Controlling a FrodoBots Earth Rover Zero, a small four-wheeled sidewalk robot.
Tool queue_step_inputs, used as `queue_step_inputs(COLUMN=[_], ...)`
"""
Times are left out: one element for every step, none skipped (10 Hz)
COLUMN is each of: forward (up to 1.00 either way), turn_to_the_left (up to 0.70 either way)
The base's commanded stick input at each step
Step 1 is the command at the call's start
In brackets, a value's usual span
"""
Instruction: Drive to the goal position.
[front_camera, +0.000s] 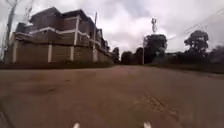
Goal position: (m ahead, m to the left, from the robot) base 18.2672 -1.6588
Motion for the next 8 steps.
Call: queue_step_inputs(forward=[0.70, 0.70, 0.70, 0.70, 0.70, 0.70, 0.70, 0.70], turn_to_the_left=[0.00, 0.00, 0.00, 0.00, 0.00, 0.00, 0.00, 0.00])
